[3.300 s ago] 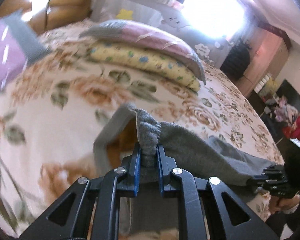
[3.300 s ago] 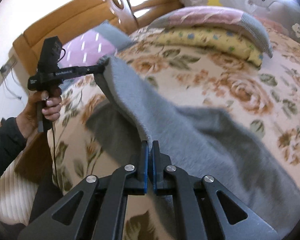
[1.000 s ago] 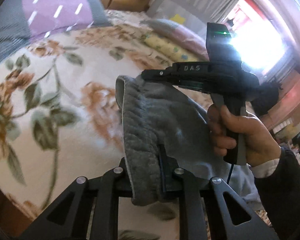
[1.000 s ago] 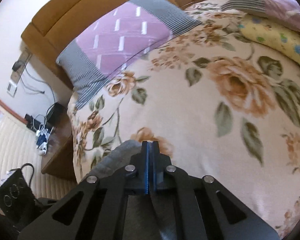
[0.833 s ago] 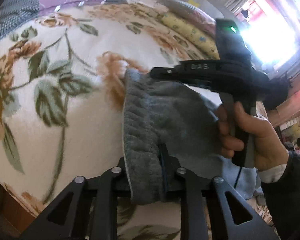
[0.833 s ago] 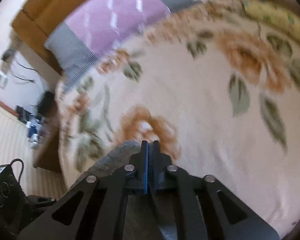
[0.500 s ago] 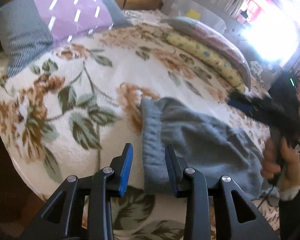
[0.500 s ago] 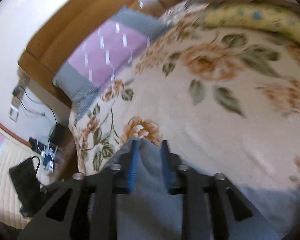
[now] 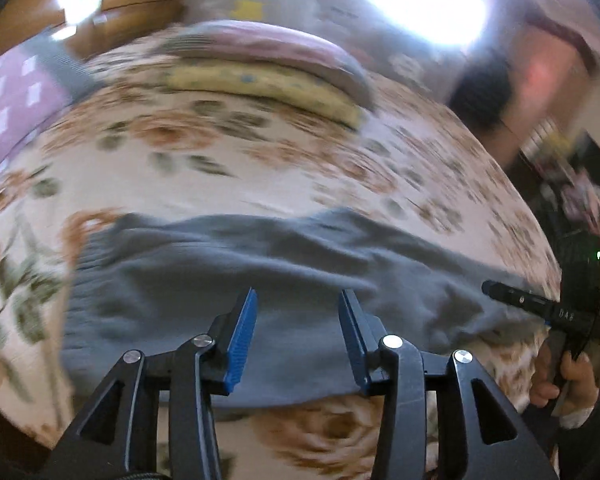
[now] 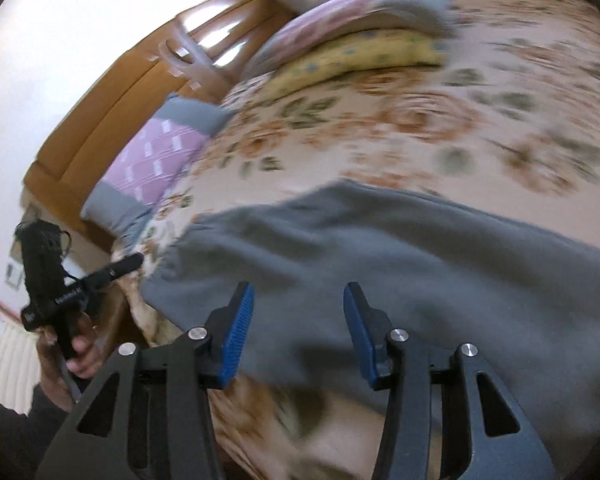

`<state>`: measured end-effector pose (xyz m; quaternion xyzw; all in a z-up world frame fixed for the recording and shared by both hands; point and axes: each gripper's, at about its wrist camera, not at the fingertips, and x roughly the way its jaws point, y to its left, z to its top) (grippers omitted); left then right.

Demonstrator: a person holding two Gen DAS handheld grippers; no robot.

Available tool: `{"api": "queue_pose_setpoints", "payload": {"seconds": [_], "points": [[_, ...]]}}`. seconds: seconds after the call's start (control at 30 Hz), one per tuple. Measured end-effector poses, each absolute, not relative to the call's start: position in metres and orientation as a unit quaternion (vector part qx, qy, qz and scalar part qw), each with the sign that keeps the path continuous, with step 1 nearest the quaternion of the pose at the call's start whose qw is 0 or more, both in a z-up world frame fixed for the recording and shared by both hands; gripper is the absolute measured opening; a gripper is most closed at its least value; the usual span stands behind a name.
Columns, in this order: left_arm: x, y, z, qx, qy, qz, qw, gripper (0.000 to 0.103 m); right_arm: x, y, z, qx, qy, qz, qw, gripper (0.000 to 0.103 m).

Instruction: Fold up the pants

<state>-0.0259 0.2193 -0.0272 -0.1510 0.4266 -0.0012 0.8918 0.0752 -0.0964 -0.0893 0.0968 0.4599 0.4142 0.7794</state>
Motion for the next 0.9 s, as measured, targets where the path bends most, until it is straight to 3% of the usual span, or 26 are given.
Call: {"api": "queue_pose_setpoints", "payload": {"seconds": [0.53,0.63,0.9], "points": [[0.034,0.021,-0.048,-0.007,0.487,-0.193,0.852,0.044,0.039,-0.342,-0.130,0.232,0.460,0.175,0.839,0.048],[0.044,-0.019,-0.048,0.024,0.491,-0.227,0.841,0.052,0.037,-0.373,-0.129,0.250,0.450,0.144,0.845,0.048],[0.065,-0.099,-0.057,0.123,0.484,-0.288,0.817,0.053,0.050,-0.419,-0.130,0.258,0.441,0.097,0.854,0.048]]}}
